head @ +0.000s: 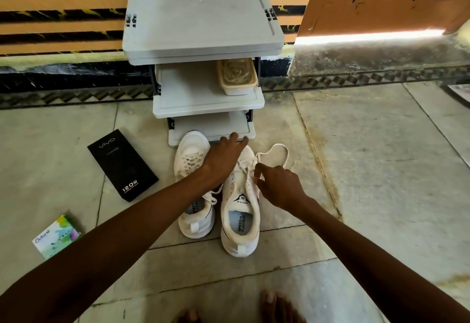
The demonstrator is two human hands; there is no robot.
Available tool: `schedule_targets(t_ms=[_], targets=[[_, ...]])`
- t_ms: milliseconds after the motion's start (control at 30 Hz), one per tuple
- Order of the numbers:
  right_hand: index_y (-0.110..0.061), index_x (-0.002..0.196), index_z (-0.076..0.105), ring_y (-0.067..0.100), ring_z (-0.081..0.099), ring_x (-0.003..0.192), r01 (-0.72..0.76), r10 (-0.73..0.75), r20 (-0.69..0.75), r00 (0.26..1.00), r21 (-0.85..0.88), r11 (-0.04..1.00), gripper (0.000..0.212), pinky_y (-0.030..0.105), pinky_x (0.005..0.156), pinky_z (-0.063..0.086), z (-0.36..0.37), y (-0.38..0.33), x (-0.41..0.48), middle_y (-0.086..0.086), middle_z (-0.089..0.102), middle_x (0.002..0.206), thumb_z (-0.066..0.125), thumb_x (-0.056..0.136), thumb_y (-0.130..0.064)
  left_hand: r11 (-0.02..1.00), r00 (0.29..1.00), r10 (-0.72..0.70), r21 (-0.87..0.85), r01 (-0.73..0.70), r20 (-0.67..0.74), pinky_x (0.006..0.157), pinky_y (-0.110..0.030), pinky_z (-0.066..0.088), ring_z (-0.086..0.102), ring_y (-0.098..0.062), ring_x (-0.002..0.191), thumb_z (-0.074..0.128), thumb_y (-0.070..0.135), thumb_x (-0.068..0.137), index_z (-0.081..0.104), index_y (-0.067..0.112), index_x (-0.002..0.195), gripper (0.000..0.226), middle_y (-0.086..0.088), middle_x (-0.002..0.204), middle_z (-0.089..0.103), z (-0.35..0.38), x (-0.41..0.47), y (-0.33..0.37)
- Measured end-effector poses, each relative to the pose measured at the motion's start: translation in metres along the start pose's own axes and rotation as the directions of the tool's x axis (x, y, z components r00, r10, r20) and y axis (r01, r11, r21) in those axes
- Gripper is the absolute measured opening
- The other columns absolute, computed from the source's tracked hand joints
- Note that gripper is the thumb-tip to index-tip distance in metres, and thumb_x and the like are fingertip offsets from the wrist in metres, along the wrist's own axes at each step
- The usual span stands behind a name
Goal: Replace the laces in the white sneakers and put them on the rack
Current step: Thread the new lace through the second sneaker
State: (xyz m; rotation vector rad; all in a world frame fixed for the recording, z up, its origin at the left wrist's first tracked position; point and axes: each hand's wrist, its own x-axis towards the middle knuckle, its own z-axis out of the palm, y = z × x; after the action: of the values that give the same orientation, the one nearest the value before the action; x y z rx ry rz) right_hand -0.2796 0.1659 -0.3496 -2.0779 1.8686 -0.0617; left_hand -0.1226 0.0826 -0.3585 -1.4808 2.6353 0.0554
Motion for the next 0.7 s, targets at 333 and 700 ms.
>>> schedule_targets(t_ms=[333,700], targets=[[-0.024,0.112,0.061,0.027,0.068,0.082,0.017,-0.017,-0.005,1.0,0.02,1.0,0.019,0.033,0.067,0.05,0.004,0.001,0.0,0.002,0.07,0.092,0.048,0.099,-0.031,0.972,0.982,0.185,-0.142,-0.189,-0.041,0.09,-0.036,0.04,0.054,-0.026,0.11,0.05,-0.008,0.086,0.054,0.018,0.129,0.05,-0.004,0.128,0.055,0.001,0.016,-0.024],[-0.03,0.111,0.065,0.026,0.067,0.086,0.031,-0.031,0.041,0.999,0.01,0.999,0.021,0.027,0.064,0.039,0.001,-0.008,-0.005,0.0,0.069,0.096,0.052,0.095,-0.025,0.994,0.993,0.072,0.085,-0.064,-0.098,0.082,-0.035,0.042,0.059,-0.025,0.103,0.055,0.006,0.092,0.051,0.019,0.126,0.037,-0.002,0.116,0.06,0.002,0.008,-0.026]])
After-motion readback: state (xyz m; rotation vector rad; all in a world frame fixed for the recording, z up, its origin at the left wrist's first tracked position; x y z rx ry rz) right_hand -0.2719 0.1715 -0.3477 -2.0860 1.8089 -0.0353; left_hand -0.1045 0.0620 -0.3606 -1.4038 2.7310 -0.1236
